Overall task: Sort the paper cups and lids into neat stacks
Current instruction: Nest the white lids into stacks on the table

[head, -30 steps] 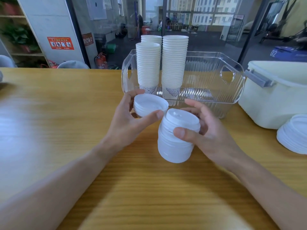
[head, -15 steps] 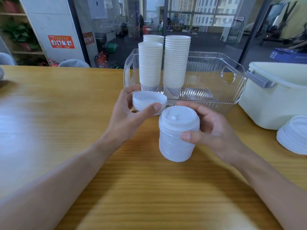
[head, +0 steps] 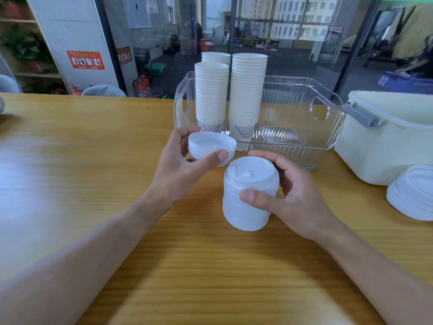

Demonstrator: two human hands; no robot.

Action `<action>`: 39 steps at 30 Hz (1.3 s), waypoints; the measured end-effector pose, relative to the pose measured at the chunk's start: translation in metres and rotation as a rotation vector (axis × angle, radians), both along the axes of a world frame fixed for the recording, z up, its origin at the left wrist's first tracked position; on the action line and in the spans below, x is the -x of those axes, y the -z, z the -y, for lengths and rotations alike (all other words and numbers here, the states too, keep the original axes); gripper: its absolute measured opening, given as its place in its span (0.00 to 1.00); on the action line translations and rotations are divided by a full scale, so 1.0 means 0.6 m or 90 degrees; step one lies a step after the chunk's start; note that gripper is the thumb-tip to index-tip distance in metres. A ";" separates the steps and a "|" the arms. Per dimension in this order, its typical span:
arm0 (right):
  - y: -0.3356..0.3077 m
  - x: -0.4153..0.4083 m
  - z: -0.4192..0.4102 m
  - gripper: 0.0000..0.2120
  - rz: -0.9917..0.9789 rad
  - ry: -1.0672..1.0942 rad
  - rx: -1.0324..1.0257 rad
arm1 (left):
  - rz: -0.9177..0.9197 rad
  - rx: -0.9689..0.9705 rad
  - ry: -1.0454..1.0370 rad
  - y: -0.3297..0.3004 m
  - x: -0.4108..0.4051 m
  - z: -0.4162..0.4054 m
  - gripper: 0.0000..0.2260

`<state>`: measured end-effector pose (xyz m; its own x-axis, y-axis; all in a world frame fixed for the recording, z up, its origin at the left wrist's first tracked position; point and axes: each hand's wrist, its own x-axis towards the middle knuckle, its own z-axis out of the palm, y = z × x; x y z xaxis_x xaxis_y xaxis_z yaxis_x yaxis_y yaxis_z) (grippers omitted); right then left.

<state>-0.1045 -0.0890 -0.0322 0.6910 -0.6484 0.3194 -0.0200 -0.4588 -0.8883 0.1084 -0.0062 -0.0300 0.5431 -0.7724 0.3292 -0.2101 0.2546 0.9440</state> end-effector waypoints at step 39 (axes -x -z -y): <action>-0.008 -0.015 -0.022 0.22 0.234 0.113 0.221 | 0.196 0.134 0.105 -0.019 0.066 -0.026 0.38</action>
<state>-0.0956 -0.0755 -0.0271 0.3826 -0.5583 0.7362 0.1609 -0.7444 -0.6481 0.0685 0.0096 -0.0185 0.2689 -0.7392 0.6175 -0.4142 0.4901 0.7670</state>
